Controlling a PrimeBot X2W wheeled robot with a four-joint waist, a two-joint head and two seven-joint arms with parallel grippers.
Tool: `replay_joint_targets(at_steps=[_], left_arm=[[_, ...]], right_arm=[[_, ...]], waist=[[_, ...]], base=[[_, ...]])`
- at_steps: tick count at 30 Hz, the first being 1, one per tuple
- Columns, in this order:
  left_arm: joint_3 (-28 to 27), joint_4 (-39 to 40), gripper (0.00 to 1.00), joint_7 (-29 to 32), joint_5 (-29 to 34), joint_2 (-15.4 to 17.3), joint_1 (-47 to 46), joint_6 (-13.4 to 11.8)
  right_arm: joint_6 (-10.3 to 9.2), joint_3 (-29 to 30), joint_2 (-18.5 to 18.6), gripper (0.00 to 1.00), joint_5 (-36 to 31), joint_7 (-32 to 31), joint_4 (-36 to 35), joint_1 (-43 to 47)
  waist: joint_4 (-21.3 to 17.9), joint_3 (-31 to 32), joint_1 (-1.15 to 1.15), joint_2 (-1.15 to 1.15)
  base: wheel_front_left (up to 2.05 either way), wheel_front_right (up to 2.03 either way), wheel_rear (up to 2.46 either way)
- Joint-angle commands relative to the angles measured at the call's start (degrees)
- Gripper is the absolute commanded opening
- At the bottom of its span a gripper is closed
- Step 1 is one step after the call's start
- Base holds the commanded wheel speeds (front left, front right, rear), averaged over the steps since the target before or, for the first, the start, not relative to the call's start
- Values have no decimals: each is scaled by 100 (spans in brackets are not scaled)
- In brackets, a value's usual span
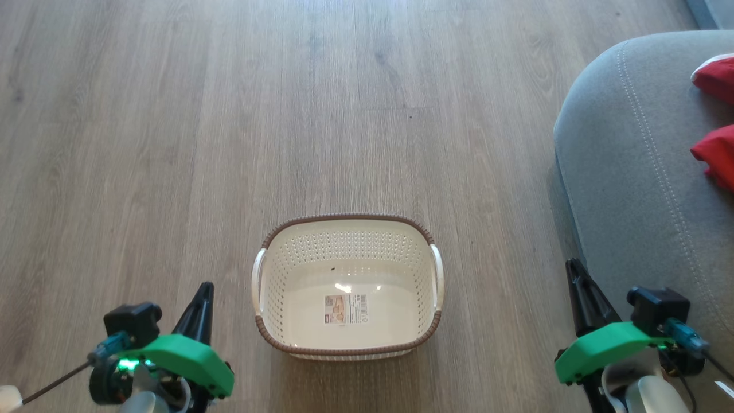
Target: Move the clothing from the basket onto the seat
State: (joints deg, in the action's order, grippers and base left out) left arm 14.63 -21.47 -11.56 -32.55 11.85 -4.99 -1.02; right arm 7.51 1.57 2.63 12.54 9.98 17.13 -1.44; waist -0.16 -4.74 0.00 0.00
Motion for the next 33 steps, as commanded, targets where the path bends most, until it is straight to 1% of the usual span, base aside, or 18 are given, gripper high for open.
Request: replay_joint_targets(at_steps=[1,33], left_arm=[[-161,206,0,50,-160,9,-230,53],[-731,362,0,561,-1847,-255,-198,285]], right_arm=[[0,32,22,0,223,-61,-200,-197],[-1,157,31,0,2483,-515,-233,-277]], waist=[[0,7,0,0],[5,138,0,0]], base=[[0,0,0],[0,0,0]])
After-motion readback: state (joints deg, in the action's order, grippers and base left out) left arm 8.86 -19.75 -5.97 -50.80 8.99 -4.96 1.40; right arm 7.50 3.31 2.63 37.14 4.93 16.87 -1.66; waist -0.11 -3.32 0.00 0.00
